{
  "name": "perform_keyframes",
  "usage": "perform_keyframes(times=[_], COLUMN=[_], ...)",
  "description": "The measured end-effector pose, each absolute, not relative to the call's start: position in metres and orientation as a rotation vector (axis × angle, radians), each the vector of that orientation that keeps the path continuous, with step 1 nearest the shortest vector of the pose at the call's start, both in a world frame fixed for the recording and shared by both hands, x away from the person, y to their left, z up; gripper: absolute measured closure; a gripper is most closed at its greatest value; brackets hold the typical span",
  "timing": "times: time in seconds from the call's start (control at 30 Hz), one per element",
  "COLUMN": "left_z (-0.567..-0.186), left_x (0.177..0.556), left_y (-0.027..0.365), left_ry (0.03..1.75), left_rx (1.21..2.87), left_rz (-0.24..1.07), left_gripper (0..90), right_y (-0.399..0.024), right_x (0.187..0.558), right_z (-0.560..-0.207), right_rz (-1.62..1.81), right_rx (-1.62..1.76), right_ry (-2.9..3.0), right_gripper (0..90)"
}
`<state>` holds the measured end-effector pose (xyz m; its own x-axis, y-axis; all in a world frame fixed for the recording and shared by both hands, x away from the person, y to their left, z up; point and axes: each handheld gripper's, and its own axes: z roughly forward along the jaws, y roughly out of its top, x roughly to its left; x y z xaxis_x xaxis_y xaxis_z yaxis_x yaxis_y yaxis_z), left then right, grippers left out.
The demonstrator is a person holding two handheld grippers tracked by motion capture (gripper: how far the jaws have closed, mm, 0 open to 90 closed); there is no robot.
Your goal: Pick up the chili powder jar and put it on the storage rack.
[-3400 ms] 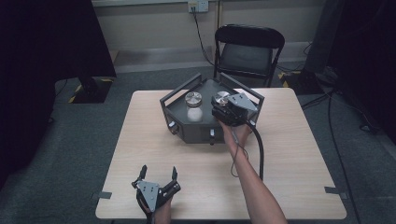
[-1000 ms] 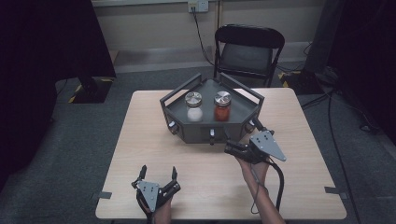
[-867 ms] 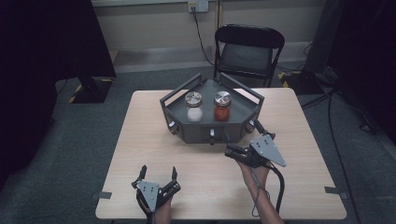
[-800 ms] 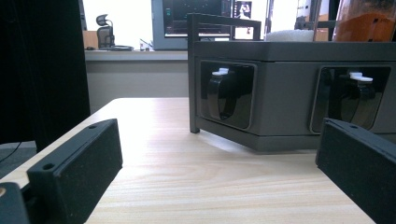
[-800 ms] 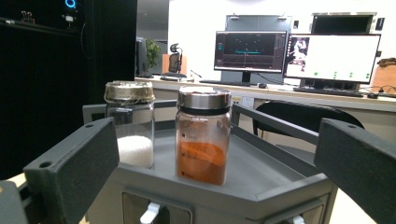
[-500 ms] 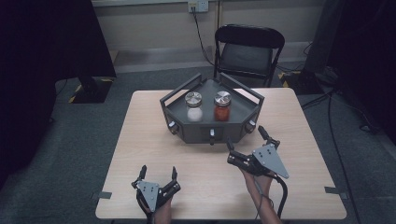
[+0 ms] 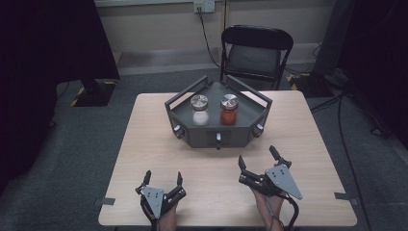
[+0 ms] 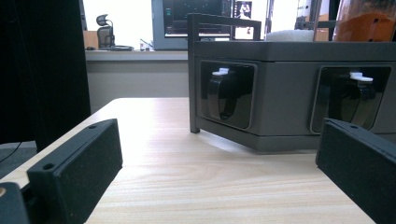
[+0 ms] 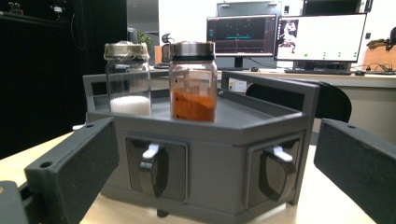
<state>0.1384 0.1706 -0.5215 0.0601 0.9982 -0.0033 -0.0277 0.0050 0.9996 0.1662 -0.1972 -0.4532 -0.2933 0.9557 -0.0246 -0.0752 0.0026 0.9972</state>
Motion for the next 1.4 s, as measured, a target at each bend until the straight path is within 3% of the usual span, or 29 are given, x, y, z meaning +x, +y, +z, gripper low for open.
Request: perform_keyframes(times=[1.4], left_z=[-0.522], left_x=[0.138], left_y=[0.170], left_ry=[1.150], left_rx=[1.210], left_rz=[1.179], left_gripper=[0.0], right_y=[-0.207], right_x=[0.149], right_z=[-0.503], right_rz=[1.373], right_rx=[1.055], right_ry=[1.402], right_gripper=[0.0])
